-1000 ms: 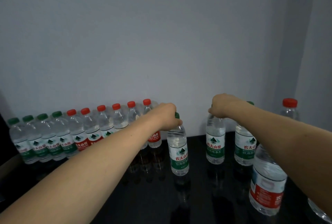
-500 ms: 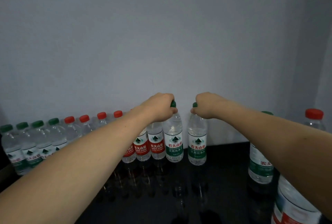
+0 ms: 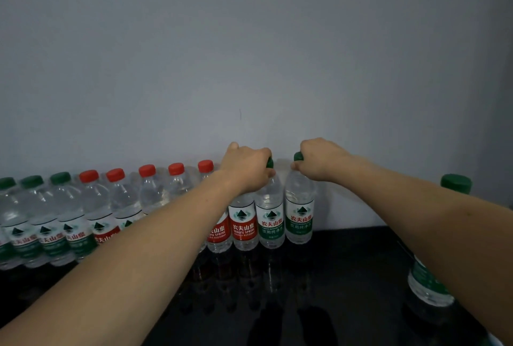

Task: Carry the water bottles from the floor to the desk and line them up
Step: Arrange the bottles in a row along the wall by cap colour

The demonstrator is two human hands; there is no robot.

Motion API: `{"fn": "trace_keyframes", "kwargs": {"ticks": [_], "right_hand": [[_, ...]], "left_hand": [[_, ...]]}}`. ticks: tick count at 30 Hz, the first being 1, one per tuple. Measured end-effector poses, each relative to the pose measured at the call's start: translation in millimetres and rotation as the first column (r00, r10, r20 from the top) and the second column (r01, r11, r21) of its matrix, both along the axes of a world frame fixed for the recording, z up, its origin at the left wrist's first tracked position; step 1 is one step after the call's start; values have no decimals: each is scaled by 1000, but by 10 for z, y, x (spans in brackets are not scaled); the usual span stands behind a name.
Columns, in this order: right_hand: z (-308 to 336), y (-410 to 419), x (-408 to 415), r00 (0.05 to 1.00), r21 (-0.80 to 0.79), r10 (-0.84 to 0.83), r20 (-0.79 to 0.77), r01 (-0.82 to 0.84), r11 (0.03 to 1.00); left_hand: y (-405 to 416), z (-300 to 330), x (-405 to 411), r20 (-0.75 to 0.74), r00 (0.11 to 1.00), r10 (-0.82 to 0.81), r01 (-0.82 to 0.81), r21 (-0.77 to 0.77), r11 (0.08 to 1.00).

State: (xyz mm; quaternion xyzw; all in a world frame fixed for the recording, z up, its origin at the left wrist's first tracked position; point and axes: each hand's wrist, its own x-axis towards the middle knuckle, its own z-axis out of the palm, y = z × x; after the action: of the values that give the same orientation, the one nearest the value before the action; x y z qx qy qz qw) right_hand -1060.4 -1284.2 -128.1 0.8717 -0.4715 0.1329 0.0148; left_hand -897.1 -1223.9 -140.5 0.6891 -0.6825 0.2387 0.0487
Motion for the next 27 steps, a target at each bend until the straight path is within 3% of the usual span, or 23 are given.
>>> {"fn": "trace_keyframes", "kwargs": {"ticks": [15, 27], "right_hand": [[-167, -181, 36, 994, 53, -4, 109, -1, 999], [-212, -202, 143, 993, 80, -28, 113, 19, 997]], "left_hand": [[-111, -315, 26, -124, 992, -14, -7, -168, 986], [-114, -394, -64, -164, 986, 19, -45, -157, 987]]}}
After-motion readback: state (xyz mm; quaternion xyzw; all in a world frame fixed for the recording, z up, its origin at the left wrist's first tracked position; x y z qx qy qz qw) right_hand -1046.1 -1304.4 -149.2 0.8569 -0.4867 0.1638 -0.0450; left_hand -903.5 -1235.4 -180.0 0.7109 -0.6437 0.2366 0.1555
